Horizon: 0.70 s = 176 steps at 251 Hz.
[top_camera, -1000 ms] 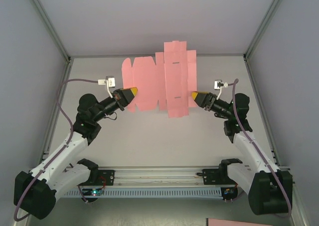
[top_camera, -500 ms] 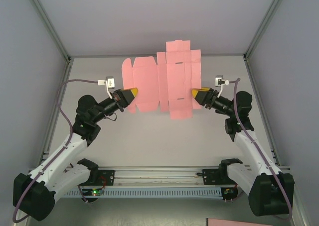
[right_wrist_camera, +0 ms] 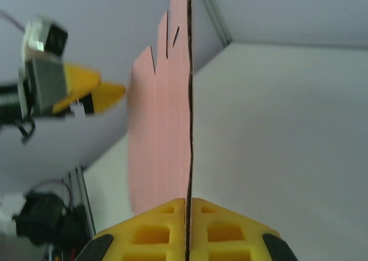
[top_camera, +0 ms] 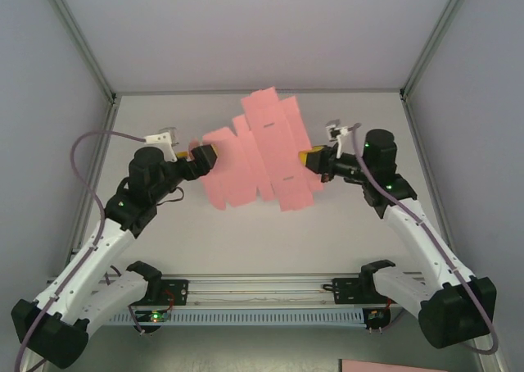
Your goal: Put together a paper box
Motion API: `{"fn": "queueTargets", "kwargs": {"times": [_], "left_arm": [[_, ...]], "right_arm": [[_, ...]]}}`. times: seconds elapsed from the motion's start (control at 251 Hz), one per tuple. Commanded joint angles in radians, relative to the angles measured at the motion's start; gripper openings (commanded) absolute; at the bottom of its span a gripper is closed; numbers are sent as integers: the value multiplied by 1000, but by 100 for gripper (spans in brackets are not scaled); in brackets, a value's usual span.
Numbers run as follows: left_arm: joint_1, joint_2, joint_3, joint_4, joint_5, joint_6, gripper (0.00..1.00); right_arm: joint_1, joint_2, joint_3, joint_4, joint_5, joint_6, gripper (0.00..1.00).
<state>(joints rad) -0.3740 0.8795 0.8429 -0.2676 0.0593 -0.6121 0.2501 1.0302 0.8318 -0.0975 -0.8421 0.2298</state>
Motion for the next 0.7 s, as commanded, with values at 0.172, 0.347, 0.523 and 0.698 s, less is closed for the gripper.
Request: {"fn": "queueTargets", "kwargs": {"times": [0.172, 0.347, 0.523, 0.698], "left_arm": [[-8, 83, 62, -250, -196, 90, 100], [-8, 217, 132, -162, -69, 122, 100], [-6, 378, 215, -145, -4, 147, 100], [-4, 523, 300, -114, 180, 189, 100]], "right_arm": [[92, 180, 93, -481, 314, -391, 0], [229, 260, 41, -310, 615, -840, 0], [278, 247, -32, 2, 698, -957, 0], [295, 225, -88, 69, 623, -1072, 0]]}}
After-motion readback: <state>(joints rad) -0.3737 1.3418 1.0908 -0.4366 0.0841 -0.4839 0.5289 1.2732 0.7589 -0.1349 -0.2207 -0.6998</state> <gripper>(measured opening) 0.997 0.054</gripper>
